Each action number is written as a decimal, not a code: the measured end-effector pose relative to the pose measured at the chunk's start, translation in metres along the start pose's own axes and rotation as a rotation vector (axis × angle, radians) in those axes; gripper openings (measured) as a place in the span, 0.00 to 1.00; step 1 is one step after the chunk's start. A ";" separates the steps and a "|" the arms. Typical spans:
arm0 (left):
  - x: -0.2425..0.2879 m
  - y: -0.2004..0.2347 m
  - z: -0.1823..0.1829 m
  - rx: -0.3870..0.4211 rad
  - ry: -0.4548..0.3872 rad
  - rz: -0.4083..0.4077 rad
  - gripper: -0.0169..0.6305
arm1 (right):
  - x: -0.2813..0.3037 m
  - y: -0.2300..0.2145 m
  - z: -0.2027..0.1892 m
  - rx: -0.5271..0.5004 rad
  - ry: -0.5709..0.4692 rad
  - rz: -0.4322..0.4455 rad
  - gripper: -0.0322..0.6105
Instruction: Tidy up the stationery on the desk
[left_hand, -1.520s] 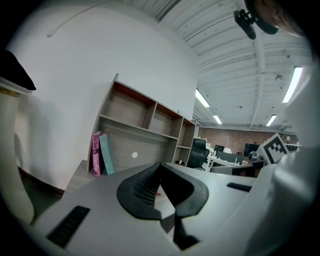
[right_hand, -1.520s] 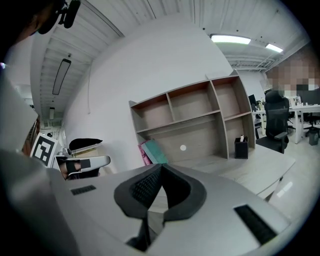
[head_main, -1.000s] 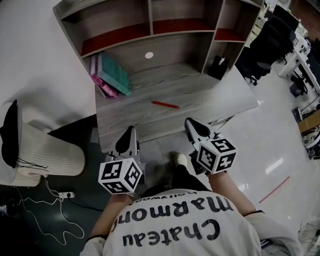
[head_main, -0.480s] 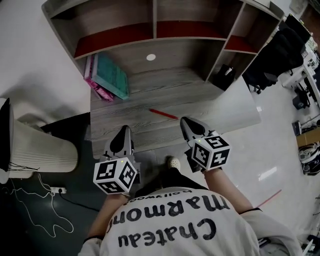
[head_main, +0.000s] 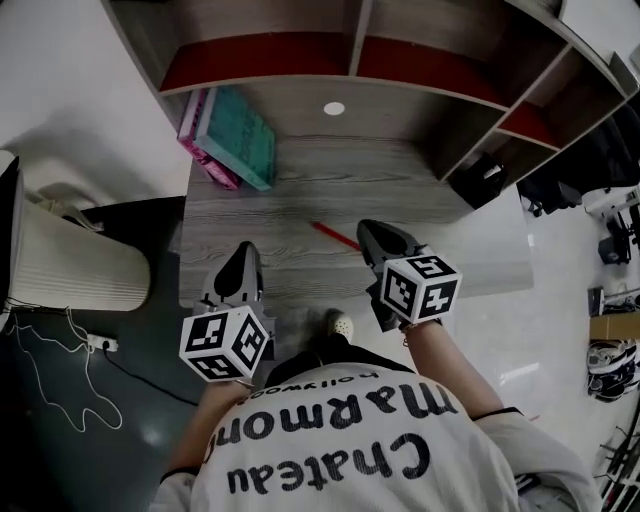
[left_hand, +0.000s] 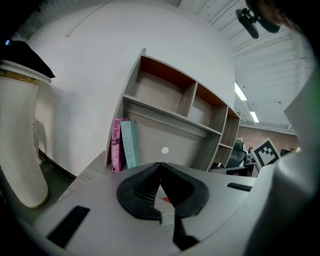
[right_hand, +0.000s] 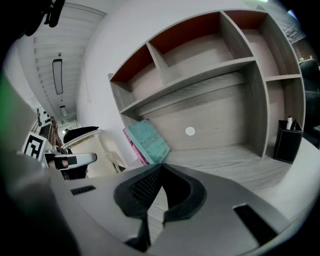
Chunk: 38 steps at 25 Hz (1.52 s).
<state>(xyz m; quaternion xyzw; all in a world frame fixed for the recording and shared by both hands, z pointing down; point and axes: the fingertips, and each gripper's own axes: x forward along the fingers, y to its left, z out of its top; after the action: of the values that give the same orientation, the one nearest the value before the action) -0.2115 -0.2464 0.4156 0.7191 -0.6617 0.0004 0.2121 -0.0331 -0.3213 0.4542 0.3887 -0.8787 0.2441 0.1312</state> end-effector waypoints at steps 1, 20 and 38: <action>0.003 0.004 0.001 -0.006 0.000 0.013 0.04 | 0.007 -0.002 -0.003 -0.006 0.019 0.007 0.06; 0.011 0.052 0.001 -0.067 0.015 0.179 0.04 | 0.078 -0.030 -0.070 -0.078 0.342 0.116 0.21; -0.003 0.051 -0.011 -0.069 0.033 0.225 0.04 | 0.082 -0.042 -0.126 -0.283 0.565 0.103 0.37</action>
<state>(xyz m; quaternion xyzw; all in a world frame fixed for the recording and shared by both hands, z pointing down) -0.2573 -0.2415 0.4402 0.6326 -0.7342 0.0131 0.2463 -0.0504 -0.3297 0.6086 0.2382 -0.8513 0.2238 0.4103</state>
